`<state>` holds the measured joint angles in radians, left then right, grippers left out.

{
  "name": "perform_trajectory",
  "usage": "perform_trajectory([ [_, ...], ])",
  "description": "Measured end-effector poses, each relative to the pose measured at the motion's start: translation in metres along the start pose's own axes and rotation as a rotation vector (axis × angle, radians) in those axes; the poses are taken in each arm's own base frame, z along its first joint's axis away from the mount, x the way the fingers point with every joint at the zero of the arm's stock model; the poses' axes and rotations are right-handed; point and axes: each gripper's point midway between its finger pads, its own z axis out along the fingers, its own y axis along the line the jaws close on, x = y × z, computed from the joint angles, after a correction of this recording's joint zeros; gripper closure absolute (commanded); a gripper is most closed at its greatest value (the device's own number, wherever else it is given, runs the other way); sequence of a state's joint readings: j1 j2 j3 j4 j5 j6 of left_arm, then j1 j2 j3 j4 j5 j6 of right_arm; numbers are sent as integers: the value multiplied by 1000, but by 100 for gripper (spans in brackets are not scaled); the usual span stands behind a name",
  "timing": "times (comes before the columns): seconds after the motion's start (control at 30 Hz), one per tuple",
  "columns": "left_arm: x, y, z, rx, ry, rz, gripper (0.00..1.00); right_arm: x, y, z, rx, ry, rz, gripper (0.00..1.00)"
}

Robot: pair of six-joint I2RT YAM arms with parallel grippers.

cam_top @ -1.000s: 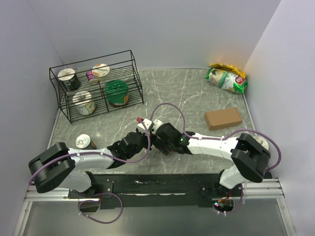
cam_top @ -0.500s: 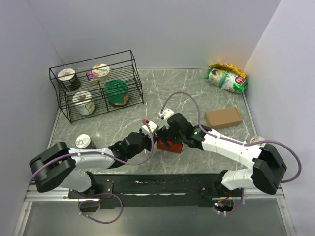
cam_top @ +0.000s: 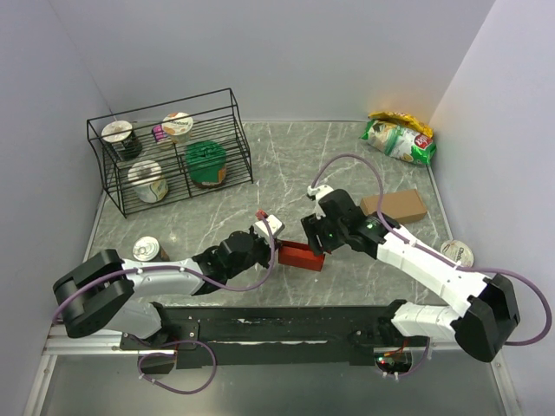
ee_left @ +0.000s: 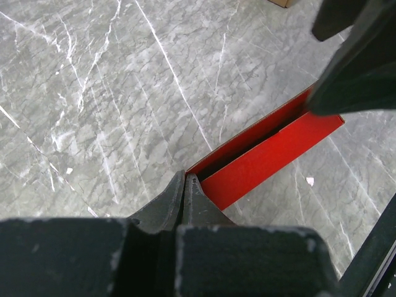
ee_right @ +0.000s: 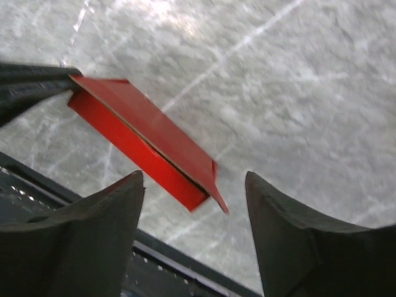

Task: Fold the paper box
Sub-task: Close the paper box at the center of the board.

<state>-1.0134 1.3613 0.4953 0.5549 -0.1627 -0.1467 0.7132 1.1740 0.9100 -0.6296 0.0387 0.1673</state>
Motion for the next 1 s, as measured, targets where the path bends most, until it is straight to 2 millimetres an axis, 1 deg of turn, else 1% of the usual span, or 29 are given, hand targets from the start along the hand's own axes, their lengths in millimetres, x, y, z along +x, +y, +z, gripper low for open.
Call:
perform_trajectory([
  [0.07,0,0,-1,1,1,4,99,4,-3,-4,8,12,10,37],
  [0.2,0,0,-1,1,2,6,99,10,-7,-6,17,34,21,48],
  [0.3,0,0,-1,2,2,8,99,16,-10,-6,24,53,23,52],
  [0.33,0,0,-1,2,4,9,99,20,-10,-4,26,67,22,52],
  [0.47,1,-1,-2,3,7,11,99,29,-12,-3,32,98,20,55],
  [0.57,1,-1,-2,3,8,14,99,33,-13,-2,36,118,19,61],
  [0.67,1,-1,-2,3,8,14,99,35,-13,0,38,129,18,74],
  [0.7,1,-1,-2,3,9,15,99,35,-13,0,39,131,18,80],
  [0.77,0,-1,-2,3,11,16,99,36,-13,0,40,133,18,83],
  [0.8,0,-1,-2,3,12,16,99,36,-13,0,40,134,18,88],
  [1.0,0,-1,-1,-1,20,9,99,36,-13,0,41,135,30,96],
])
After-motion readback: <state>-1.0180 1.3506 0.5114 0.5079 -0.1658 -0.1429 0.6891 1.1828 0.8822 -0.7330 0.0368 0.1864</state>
